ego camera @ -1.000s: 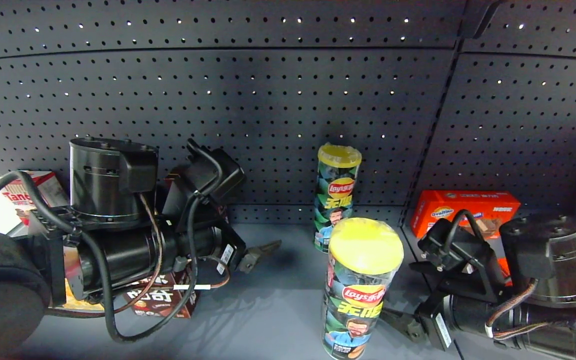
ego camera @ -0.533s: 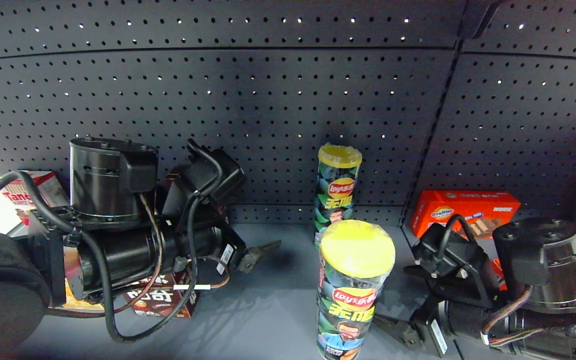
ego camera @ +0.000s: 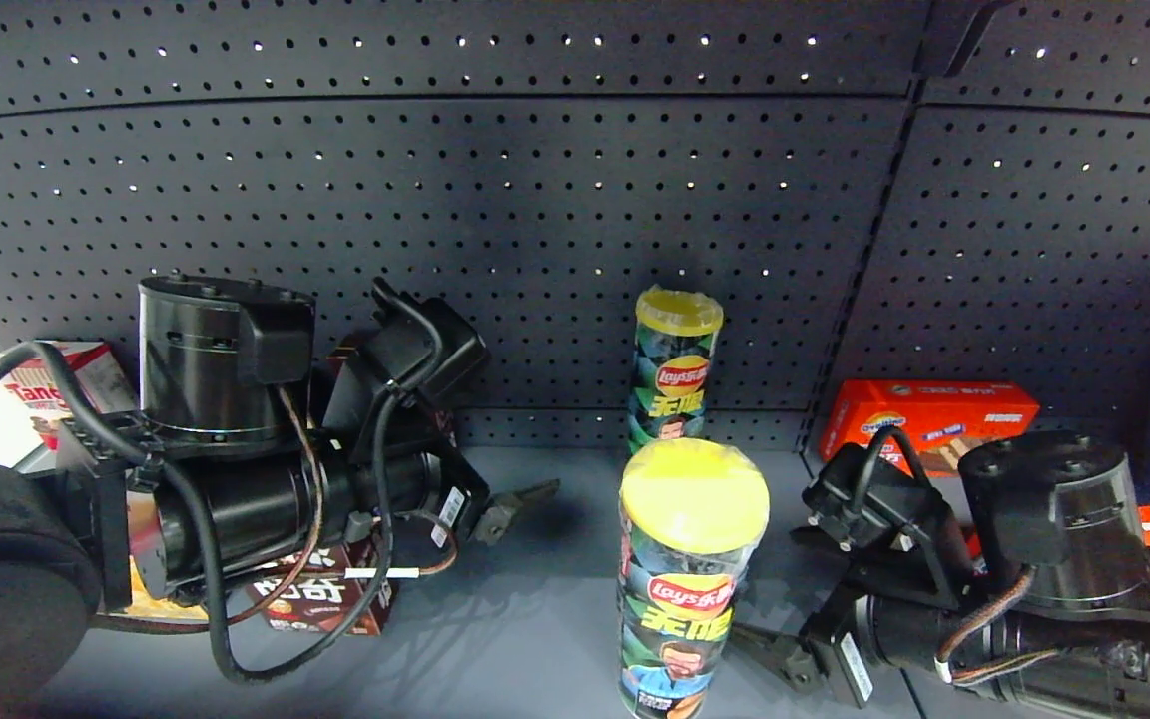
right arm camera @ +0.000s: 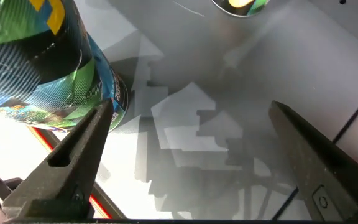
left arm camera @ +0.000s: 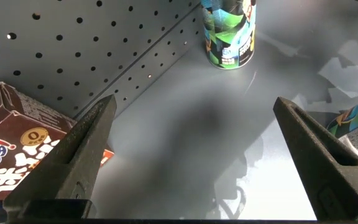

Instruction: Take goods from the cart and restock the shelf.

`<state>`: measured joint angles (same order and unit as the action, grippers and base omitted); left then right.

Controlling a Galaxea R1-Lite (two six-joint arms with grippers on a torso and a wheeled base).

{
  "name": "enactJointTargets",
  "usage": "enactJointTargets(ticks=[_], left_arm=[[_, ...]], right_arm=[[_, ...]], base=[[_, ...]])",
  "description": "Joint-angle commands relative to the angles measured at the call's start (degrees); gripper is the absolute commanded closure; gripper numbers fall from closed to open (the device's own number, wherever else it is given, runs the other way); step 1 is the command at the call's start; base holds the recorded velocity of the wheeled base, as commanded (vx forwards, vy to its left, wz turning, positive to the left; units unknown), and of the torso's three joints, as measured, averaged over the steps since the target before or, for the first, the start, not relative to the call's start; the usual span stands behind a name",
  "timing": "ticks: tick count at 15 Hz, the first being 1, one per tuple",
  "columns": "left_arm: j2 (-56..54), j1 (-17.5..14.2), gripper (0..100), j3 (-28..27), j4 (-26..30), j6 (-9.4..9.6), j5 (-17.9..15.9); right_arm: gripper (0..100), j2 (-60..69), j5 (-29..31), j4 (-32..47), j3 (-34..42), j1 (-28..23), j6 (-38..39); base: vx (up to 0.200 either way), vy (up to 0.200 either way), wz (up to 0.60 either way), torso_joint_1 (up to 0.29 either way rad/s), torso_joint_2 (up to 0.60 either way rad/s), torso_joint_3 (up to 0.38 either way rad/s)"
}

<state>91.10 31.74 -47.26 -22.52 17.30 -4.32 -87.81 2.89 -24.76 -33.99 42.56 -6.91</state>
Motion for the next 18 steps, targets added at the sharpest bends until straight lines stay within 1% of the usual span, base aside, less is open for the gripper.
enactJointTargets(ticks=[1, 4, 12, 14, 18], left_arm=[[0.0, 0.0, 0, 0.4, -0.2, 0.02, 0.0], [0.1, 0.0, 0, 1.3, -1.3, 0.02, 0.0], [0.0, -0.1, 0, 1.5, -1.3, 0.02, 0.0], [0.0, -0.1, 0, 1.7, -1.4, 0.02, 0.0], [0.0, -0.2, 0, 2.1, -1.4, -0.07, 0.0]], right_arm=[[0, -0.3, 0.0, 0.0, 0.0, 0.2, 0.0], [0, -1.0, -0.1, -0.2, -0.4, 0.4, 0.0], [0, -1.4, 0.2, -1.1, -0.6, 0.7, 0.1], [0, -1.0, 0.2, -1.2, -1.3, -0.9, 0.1], [0, -1.6, 0.6, -1.3, -7.6, -7.2, 0.2]], base=[[0.0, 0.0, 0.0, 0.0, 0.0, 0.0], [0.0, 0.0, 0.0, 0.0, 0.0, 0.0], [0.0, 0.0, 0.0, 0.0, 0.0, 0.0], [0.0, 0.0, 0.0, 0.0, 0.0, 0.0], [0.0, 0.0, 0.0, 0.0, 0.0, 0.0]])
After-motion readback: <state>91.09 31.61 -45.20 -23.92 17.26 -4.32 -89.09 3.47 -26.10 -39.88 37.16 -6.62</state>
